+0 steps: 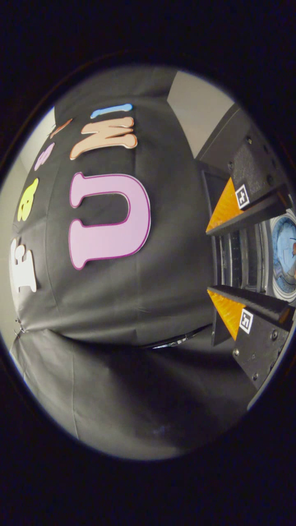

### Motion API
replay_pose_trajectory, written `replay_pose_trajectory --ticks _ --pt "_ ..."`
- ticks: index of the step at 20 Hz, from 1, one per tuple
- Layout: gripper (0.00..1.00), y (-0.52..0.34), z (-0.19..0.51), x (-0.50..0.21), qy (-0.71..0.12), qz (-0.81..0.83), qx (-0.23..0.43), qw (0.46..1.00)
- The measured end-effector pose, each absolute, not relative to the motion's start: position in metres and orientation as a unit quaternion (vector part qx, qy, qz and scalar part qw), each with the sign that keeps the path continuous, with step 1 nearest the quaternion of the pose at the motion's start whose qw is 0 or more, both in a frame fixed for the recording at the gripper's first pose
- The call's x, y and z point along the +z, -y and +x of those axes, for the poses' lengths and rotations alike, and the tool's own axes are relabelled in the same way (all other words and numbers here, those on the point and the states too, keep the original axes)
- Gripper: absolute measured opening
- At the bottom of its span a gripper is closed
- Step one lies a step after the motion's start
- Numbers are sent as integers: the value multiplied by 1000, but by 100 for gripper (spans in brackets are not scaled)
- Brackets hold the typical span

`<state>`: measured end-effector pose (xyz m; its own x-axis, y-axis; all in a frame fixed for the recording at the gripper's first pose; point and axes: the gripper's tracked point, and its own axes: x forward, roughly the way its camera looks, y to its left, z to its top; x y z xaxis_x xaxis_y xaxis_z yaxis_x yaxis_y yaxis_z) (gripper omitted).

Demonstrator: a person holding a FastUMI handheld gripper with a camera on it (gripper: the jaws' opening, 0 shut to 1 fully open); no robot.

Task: Put the clothes into the washing machine and then close the washing machine lid.

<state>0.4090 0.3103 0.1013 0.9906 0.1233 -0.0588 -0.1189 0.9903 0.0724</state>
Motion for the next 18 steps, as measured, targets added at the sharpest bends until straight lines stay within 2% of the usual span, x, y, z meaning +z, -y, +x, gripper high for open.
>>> replay_pose_trajectory --ticks 10,12,18 --pt "77 -307 465 85 -31 -16 60 998" --pt "83 -311 471 73 -35 -24 61 997" --pt "81 -318 481 62 -25 -9 62 998"
